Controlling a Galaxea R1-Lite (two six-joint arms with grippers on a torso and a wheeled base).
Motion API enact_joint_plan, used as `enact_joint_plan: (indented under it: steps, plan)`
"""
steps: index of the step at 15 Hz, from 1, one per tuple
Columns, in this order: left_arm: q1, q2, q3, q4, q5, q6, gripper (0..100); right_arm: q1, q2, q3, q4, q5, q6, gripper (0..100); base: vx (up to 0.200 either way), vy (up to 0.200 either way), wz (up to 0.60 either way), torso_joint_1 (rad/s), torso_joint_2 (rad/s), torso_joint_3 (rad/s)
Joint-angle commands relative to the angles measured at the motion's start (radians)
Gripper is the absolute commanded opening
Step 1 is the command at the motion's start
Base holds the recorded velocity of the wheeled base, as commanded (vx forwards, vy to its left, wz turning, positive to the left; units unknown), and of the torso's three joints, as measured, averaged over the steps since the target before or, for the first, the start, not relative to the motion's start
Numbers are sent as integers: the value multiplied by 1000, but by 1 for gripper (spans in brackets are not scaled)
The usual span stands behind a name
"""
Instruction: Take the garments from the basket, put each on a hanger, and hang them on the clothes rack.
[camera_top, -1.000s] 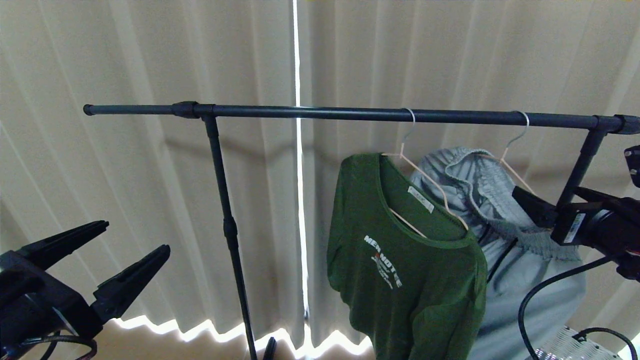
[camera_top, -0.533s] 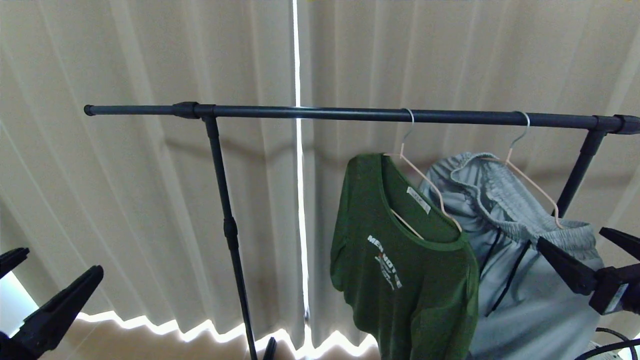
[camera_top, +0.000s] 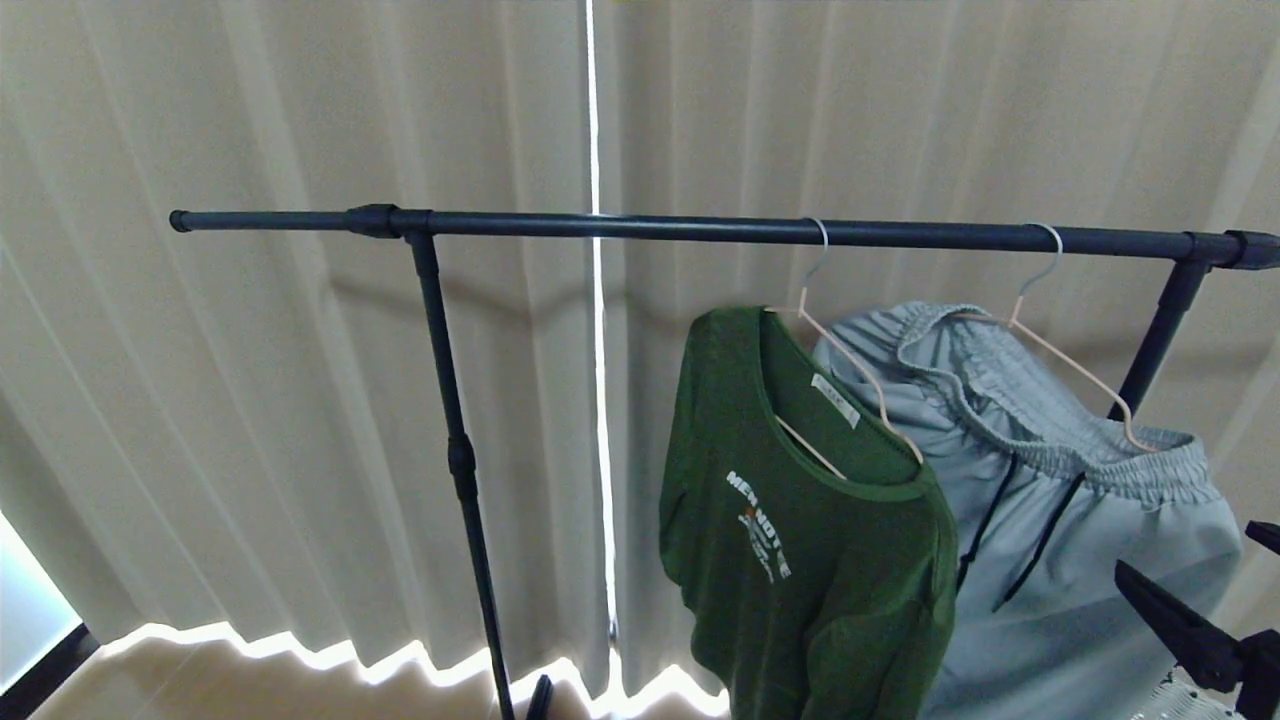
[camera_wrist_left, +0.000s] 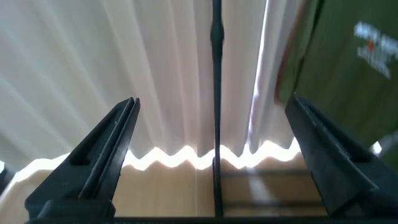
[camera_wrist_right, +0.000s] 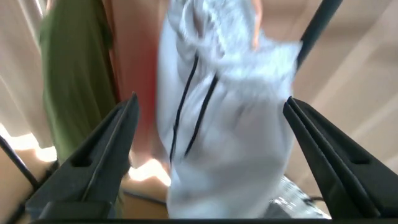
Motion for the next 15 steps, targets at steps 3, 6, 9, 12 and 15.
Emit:
enact_joint_plan:
  steps: [3, 6, 9, 12, 15]
  plan:
    - [6, -121, 103, -39, 29, -37, 100, 2, -84, 25, 60, 3, -4, 100, 0, 0, 0, 0, 0, 0]
    - [7, -107, 100, -33, 20, -62, 100, -18, -190, 68, 124, -10, -6, 100, 0, 0, 0, 0, 0, 0]
    - [61, -78, 98, -32, 26, -62, 100, -125, -397, 36, 453, -33, -6, 100, 0, 0, 0, 0, 0, 0]
    - [141, -66, 98, -32, 29, -62, 100, -202, -606, 14, 707, -33, -6, 100, 0, 0, 0, 0, 0, 0]
    - [147, -126, 103, -36, 45, -66, 100, -300, -787, 3, 789, -45, -4, 100, 0, 0, 0, 0, 0, 0]
